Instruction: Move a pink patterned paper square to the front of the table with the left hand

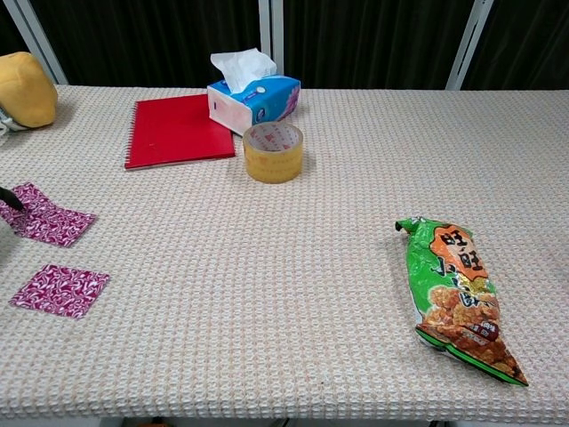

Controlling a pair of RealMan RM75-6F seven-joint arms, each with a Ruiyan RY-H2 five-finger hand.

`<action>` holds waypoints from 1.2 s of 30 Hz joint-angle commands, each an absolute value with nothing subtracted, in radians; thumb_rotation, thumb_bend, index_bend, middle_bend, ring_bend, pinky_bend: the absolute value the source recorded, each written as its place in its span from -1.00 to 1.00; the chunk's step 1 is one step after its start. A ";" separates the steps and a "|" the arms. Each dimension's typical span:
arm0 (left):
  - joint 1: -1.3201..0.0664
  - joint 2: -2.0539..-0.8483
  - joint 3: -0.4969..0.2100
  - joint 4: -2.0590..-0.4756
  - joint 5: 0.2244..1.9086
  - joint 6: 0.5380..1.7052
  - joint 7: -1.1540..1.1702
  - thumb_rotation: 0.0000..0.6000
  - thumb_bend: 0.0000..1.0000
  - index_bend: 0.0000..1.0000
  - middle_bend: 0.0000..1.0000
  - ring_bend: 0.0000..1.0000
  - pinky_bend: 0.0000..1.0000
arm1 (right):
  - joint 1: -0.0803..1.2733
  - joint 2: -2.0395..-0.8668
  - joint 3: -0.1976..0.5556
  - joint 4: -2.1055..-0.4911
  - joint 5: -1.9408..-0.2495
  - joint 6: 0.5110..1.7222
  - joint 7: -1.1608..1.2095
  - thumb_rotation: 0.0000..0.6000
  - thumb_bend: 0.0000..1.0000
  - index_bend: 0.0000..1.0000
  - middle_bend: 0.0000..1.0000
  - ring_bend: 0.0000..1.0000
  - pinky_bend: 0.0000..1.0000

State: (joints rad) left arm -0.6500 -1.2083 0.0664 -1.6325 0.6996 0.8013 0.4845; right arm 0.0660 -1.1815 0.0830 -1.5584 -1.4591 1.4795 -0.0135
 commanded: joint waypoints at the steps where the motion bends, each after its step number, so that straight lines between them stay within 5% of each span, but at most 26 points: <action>1: -0.658 -1.211 0.066 -1.619 0.685 0.795 0.481 1.00 0.49 -0.72 0.80 0.68 0.71 | 0.066 -1.180 0.084 -1.560 -1.458 1.480 -0.015 1.00 -0.55 -1.00 -1.00 -1.00 -1.00; 24: -0.691 -1.199 0.074 -1.620 0.636 0.831 0.473 1.00 0.48 -0.72 0.81 0.69 0.72 | 0.066 -1.166 0.088 -1.584 -1.457 1.485 -0.030 1.00 -0.55 -1.00 -1.00 -1.00 -1.00; 27: -0.673 -1.182 0.073 -1.679 0.715 0.894 0.470 1.00 0.32 -0.72 0.81 0.69 0.72 | 0.067 -1.166 0.088 -1.584 -1.458 1.484 -0.029 1.00 -0.55 -1.00 -1.00 -1.00 -1.00; 30: -0.631 -1.196 0.064 -1.708 0.870 1.007 0.443 1.00 -0.07 -0.71 0.76 0.67 0.73 | 0.068 -1.168 0.087 -1.582 -1.459 1.481 -0.028 1.00 -0.55 -1.00 -1.00 -1.00 -1.00; 33: -0.576 -1.250 0.070 -1.663 1.089 1.146 0.394 1.00 -0.45 -0.65 0.45 0.46 0.70 | 0.068 -1.172 0.086 -1.576 -1.456 1.478 -0.023 1.00 -0.55 -1.00 -1.00 -1.00 -1.00; 35: -0.549 -1.293 0.082 -1.596 1.221 1.222 0.366 1.00 -0.61 -0.64 -0.19 -0.10 0.38 | 0.067 -1.174 0.085 -1.570 -1.456 1.478 -0.018 1.00 -0.55 -1.00 -1.00 -1.00 -1.00; 36: -0.542 -1.312 0.088 -1.560 1.270 1.249 0.362 1.00 -0.67 -0.64 -0.56 -0.48 0.07 | 0.067 -1.175 0.085 -1.567 -1.455 1.478 -0.016 1.00 -0.55 -1.00 -1.00 -1.00 -1.00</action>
